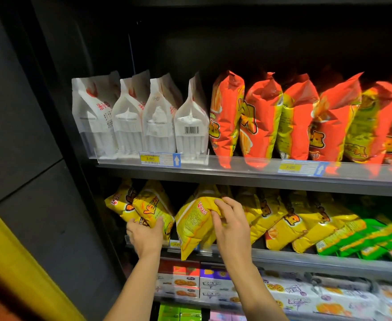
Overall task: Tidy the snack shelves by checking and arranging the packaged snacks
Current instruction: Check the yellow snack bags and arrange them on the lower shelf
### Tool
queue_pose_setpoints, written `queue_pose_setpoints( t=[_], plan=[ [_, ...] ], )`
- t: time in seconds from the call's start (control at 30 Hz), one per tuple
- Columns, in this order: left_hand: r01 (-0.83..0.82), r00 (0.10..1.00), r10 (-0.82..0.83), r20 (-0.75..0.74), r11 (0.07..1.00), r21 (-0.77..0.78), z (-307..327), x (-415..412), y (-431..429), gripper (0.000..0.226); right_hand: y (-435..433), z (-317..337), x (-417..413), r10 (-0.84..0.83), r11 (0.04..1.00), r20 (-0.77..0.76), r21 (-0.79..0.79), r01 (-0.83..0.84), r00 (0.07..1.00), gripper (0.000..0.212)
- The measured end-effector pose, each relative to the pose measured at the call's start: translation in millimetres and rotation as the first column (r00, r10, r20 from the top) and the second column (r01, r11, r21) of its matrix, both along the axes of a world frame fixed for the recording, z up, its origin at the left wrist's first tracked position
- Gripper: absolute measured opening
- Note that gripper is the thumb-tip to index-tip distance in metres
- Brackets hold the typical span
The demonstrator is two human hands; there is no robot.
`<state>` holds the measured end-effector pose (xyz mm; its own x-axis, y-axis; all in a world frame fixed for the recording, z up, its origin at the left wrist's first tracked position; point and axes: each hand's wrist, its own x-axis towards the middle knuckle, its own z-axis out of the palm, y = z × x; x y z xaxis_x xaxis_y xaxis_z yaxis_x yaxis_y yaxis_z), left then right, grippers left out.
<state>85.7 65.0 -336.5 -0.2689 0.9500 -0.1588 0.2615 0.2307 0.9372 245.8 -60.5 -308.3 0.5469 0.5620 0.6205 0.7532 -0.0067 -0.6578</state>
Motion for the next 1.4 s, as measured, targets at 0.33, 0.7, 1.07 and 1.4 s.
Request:
queue_pose_setpoints(
  t=[0.33,0.7,1.07,1.4],
  plan=[
    [0.405,0.914,-0.397,-0.079,0.888,0.218,53,5,-106,0.072,-79,37,26,0.261,0.962,-0.134,-0.042,-0.268,0.956,0.029],
    [0.686,0.718,-0.689,0.105,0.725,0.066,77,22,-218,0.059,-188,85,62,0.492,0.838,-0.388,-0.032,-0.545,0.779,0.035],
    [0.581,0.789,-0.599,0.138,0.8,0.151,110,54,-253,0.058,-211,79,54,0.44,0.815,-0.746,0.099,-0.57,0.5,0.04],
    [0.609,0.785,-0.618,0.048,0.784,0.124,132,74,-266,0.072,-196,71,34,0.362,0.884,-0.758,0.095,-0.458,0.543,0.101]
  ],
)
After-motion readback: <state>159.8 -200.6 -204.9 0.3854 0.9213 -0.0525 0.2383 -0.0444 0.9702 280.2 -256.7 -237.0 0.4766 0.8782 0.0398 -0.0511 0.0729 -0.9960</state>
